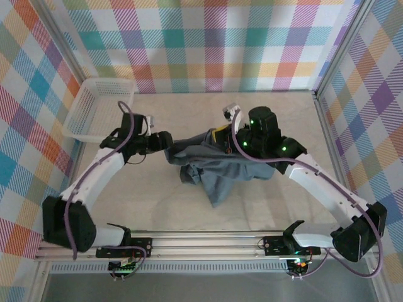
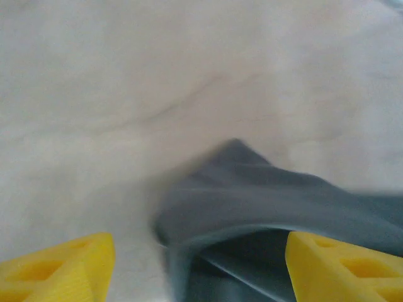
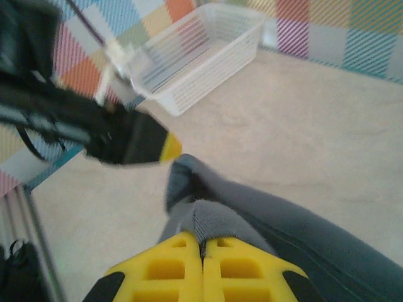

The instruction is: Fold the inside-out t-shirt

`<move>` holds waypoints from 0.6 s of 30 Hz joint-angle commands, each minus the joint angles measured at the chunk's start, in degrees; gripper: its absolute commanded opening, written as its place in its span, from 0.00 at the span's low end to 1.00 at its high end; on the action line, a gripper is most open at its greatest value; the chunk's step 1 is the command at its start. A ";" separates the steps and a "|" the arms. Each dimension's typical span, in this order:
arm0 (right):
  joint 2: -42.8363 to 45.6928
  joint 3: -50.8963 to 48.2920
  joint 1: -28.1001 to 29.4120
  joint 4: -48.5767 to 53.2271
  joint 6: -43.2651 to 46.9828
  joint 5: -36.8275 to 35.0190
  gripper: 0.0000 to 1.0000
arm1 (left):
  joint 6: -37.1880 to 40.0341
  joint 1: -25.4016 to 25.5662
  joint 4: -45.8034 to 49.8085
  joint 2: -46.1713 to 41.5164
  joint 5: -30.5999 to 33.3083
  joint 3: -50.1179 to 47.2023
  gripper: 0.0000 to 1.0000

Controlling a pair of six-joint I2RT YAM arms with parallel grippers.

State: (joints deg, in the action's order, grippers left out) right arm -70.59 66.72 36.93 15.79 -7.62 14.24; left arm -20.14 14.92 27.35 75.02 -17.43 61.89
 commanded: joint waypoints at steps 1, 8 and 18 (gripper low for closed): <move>1.02 -5.94 -0.01 -7.26 0.59 7.60 0.00 | 9.98 6.11 -1.79 -0.81 -11.32 5.22 0.88; 2.69 -9.15 -0.01 -11.84 3.24 14.46 0.00 | 18.76 12.85 3.32 15.33 -17.37 17.01 1.00; 13.04 -20.57 2.61 -2.86 1.75 24.34 0.00 | 19.53 19.69 8.69 31.78 -1.08 16.06 0.98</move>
State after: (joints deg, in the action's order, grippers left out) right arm -62.00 49.56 37.93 11.25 -4.29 32.18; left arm -0.30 34.24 33.89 105.84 -27.29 79.94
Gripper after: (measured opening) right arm 0.053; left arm 0.988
